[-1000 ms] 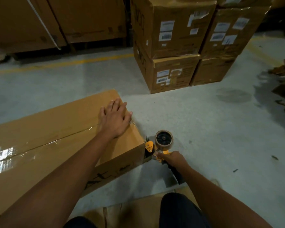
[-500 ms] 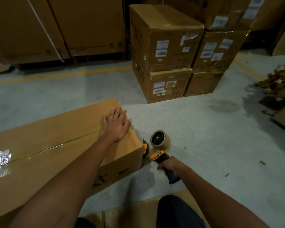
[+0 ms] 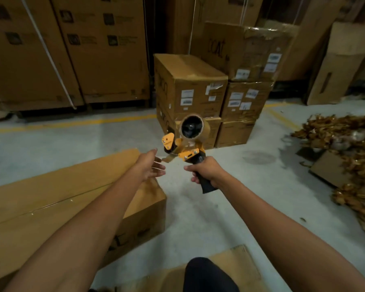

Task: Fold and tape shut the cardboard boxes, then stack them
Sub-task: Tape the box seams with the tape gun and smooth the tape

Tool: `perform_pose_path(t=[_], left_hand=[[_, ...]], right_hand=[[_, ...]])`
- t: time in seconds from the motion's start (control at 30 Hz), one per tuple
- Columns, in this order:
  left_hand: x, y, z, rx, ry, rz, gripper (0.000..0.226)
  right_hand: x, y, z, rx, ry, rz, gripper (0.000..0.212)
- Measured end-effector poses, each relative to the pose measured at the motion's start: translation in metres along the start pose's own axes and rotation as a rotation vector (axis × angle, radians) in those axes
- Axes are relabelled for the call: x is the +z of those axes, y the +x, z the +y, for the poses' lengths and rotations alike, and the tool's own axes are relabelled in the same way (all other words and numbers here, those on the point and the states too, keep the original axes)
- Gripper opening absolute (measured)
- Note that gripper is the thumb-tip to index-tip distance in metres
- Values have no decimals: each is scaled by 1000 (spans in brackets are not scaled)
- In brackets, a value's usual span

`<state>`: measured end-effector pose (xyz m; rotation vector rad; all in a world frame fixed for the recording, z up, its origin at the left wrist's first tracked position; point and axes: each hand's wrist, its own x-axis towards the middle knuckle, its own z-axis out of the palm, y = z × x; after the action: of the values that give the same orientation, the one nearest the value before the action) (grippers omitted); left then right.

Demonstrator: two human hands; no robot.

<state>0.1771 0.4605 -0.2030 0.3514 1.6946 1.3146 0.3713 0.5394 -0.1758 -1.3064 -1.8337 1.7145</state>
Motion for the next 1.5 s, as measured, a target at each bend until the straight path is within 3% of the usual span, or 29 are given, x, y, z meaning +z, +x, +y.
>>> perform_pose_path(t=[0.13, 0.3, 0.47, 0.6, 0.8, 1.0, 1.23, 1.33, 1.5], left_hand=[[3, -34, 13, -178, -270, -224, 72], [-21, -58, 19, -124, -378, -167, 47], [-51, -62, 21, -169, -370, -160, 47], [-73, -52, 25, -207, -253, -151, 45], [-101, -5, 37, -151, -45, -112, 12], [-114, 80, 63, -81, 397, -41, 21], [-114, 163, 71, 5, 829, -87, 26], [-122, 194, 65, 71, 926, -26, 30], [-124, 221, 62, 91, 968, -58, 33]], right_hand=[[6, -20, -15, -103, 10, -10, 16], [15, -34, -23, -142, -2, -31, 13], [32, -31, -26, -166, -27, -39, 8], [48, -16, -25, -169, -21, -49, 4], [72, 20, -17, -150, 3, -17, 3], [98, 69, -9, -107, 44, 25, 3], [121, 120, 4, -8, 68, 90, 9], [123, 132, 14, 27, 79, 96, 7], [121, 143, 22, 62, 119, 79, 5]])
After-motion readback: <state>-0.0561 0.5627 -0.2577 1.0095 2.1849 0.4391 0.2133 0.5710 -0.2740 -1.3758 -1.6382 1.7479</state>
